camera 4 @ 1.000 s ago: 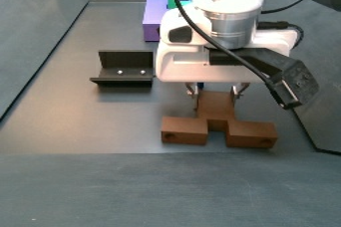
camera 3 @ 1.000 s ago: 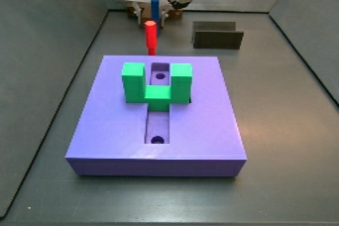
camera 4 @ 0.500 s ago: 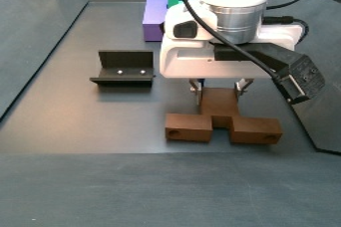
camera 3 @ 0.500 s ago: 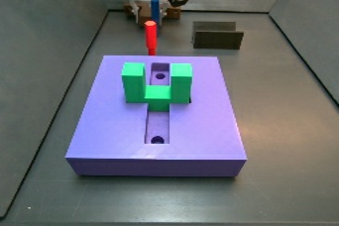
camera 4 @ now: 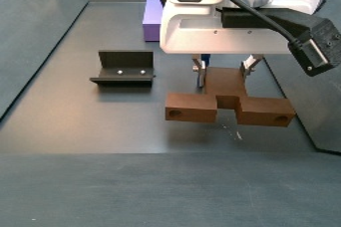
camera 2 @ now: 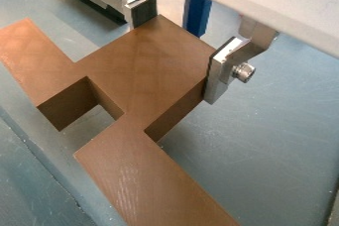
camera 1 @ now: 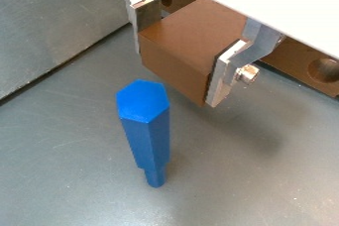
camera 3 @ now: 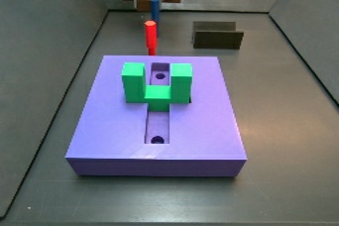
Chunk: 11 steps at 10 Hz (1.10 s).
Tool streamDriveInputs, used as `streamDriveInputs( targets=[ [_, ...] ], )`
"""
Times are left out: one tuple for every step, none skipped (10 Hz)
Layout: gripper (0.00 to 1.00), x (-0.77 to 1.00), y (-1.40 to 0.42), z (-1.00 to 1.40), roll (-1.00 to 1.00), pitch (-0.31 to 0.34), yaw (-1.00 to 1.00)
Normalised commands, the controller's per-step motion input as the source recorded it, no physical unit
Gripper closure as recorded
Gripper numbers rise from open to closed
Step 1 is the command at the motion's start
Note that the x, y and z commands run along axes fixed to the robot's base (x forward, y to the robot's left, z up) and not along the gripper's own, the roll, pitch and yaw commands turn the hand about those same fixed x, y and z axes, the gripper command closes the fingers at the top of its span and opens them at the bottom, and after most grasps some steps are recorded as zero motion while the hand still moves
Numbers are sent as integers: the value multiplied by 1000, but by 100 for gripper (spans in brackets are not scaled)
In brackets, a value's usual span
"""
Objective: Pick up the brown object. Move up. Place the brown object on the fixture. Regrasp the brown object. Move to above the board. Insert the brown object.
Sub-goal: Place the brown object on the fixture.
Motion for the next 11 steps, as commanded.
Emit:
streamDriveInputs(
  targets=[
    [100,160,6,369,-417,0,-186],
    [100,203,11,577,-491,3,-174],
    [100,266,14,703,-571,37,-143],
    [100,323,0,740,-683,20,-129],
    [100,403,0,706,-843,43,-160],
    [100,491,0,654,-906,14,-271],
    [100,529,0,677,-889,3,-317],
    [100,523,0,694,-880,0,-323],
    [100,574,0,646,-849,51,-360],
    [100,569,0,586,-811,51,-374],
    [100,580,-9,486,-729,40,-380]
  ],
)
